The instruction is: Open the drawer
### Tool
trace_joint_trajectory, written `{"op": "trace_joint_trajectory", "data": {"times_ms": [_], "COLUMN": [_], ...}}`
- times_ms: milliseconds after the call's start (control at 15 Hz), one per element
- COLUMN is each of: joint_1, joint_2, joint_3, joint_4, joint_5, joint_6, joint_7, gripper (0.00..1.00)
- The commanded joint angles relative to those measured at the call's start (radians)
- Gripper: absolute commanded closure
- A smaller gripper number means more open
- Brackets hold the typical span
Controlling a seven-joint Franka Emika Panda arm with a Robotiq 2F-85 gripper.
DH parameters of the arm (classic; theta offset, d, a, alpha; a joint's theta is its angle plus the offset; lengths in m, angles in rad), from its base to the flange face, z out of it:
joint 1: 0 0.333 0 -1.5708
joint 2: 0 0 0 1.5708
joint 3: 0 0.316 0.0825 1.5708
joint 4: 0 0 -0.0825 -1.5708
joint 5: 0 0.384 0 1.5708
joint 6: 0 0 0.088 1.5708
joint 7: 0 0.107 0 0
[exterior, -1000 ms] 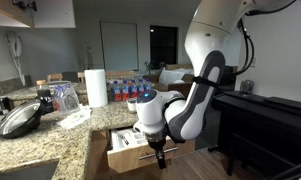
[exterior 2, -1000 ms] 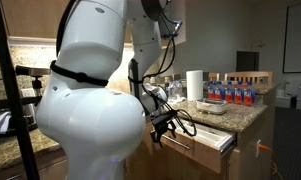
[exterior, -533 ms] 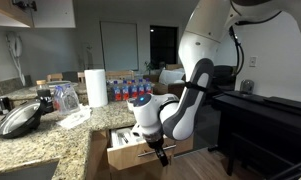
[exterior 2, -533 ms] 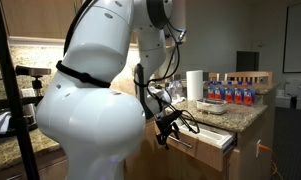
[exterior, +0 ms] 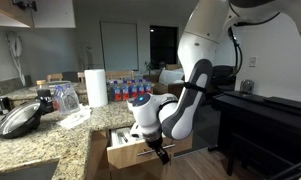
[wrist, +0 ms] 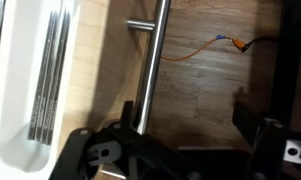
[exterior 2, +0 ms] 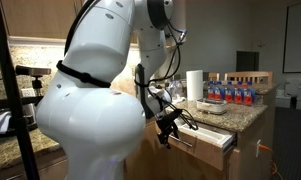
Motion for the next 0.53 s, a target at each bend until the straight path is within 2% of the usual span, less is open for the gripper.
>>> {"op": "trace_joint_trajectory", "data": {"times_ms": [0, 200, 467], "joint_1": [-0.024, -0.049, -0.068], "joint_2": [0.007, 0.011, 0.013], "joint_3": [0.020, 0.040, 0.050], "joint_4": [-0.012, -0.018, -0.018], "joint_5": [0.020, 0.062, 0.063], "joint_6": [0.014, 0.041, 0.083], "joint_7": [-0.132, -0.216, -0.265], "gripper": [0.00, 0.00, 0.00]}}
